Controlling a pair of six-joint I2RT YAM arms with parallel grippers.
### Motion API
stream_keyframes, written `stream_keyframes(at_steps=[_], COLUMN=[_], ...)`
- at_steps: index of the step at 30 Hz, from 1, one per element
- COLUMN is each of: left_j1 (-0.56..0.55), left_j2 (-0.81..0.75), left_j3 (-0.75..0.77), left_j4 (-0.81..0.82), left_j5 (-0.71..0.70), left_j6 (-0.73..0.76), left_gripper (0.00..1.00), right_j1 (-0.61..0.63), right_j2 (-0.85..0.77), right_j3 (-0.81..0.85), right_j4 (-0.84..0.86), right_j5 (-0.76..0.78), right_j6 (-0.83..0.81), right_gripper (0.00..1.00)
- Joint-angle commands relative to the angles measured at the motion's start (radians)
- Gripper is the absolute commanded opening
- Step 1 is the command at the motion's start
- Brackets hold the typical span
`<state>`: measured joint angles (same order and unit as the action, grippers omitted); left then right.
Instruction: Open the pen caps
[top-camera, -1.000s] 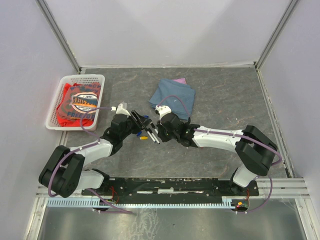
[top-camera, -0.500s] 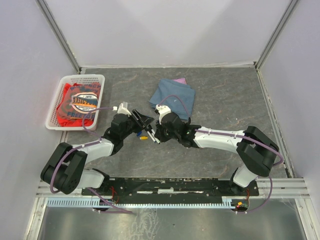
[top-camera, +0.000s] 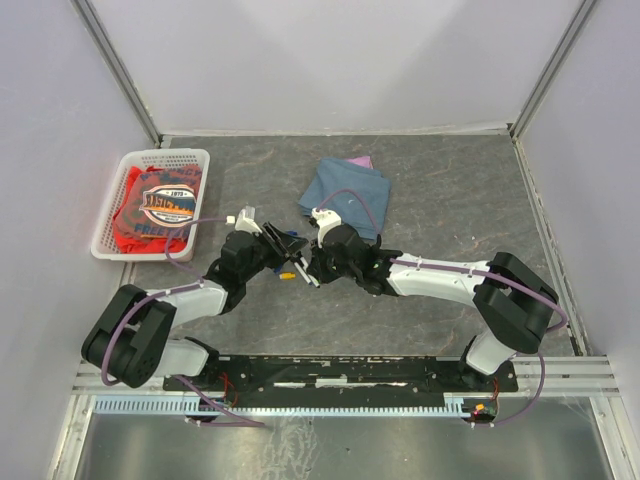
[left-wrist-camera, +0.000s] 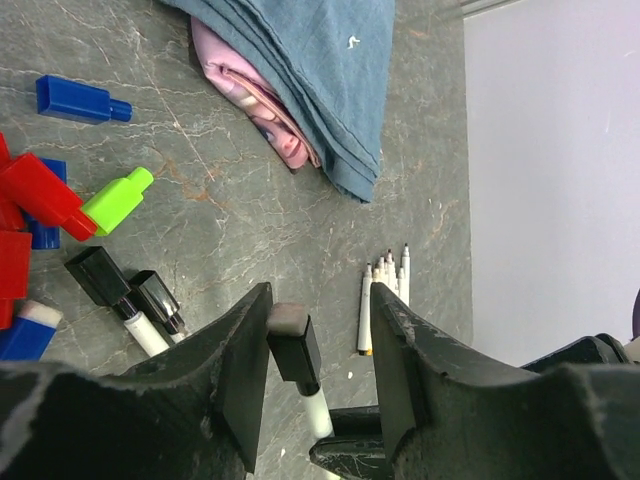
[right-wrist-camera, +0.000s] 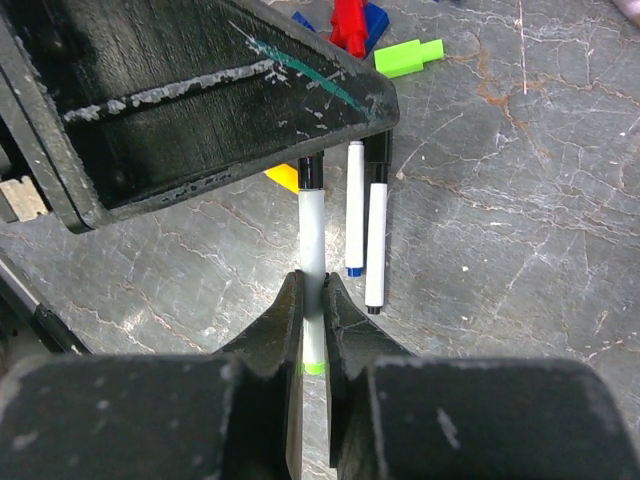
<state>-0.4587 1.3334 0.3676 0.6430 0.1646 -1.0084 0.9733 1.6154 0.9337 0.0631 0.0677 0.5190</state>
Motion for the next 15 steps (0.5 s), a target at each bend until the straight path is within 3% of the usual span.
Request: stream_keyframes(at_steps=[1,15], left_j1=[-0.004,-0.004], left_j2=[0.014,0.025], left_j3=[-0.013,-0.031], left_j4=[0.09,0.133], left_j5=[0.024,0.03], left_j6=[-0.047,-0.059], left_gripper=[0.49,0.2], right_j1=[0.005,0.001], right_j2=[-0.032,-0.027], right_j3=[-0.002,-0.013], right_j4=[0.06,0.064], right_j5=[-0.005,0.003], right_j6=[0.003,0.003], right_gripper=[0.01,0.01])
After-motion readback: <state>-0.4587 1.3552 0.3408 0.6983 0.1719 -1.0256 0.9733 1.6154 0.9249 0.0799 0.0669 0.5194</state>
